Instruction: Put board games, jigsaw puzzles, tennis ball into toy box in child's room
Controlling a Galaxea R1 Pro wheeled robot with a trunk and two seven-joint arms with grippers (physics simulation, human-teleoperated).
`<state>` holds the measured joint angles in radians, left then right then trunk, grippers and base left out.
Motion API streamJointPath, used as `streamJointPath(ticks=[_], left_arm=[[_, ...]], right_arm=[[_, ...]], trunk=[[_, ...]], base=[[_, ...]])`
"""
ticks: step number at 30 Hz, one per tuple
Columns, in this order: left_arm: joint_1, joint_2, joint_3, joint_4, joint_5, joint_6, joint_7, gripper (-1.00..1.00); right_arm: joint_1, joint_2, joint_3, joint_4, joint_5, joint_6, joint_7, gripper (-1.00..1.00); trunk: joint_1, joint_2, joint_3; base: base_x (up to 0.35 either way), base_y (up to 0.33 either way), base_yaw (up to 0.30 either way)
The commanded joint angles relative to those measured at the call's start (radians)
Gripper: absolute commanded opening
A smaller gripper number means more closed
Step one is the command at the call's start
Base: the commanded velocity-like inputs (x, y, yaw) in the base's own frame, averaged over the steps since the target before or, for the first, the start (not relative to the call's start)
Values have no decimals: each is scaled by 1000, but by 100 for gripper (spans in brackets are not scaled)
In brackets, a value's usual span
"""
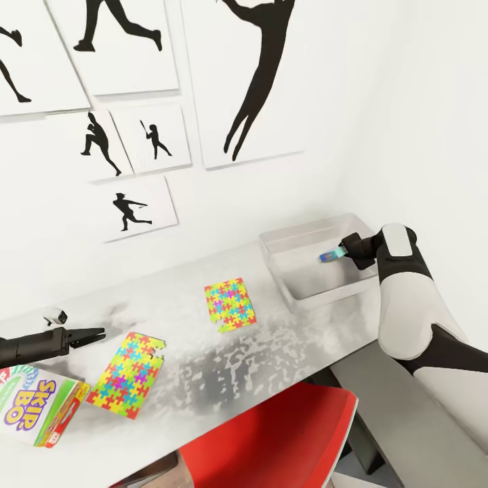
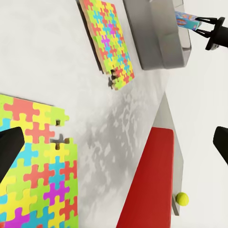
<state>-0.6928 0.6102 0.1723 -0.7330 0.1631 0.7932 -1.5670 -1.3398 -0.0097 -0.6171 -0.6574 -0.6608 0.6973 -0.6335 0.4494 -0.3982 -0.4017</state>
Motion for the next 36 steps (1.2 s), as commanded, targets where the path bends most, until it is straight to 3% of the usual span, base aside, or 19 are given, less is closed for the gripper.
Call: streamJointPath(ticks=[1,21,36], left_arm=[[-1,0,0,0,0,11,-4,100],[-1,-1,0,0,0,11,-4,100],[-1,-1,0,0,0,11,-4,100]], right_arm=[[-1,0,-1,-1,-11,0,-9,-100],[-2,4,-16,-1,-11,-19,-10,-100],[-4,10,-23,-3,-23,-21,-7,-100]], trunk=[[1,-2,-2],[1,-2,-2],[1,-2,-16]], base=[[0,0,0],[0,0,0],[0,0,0]])
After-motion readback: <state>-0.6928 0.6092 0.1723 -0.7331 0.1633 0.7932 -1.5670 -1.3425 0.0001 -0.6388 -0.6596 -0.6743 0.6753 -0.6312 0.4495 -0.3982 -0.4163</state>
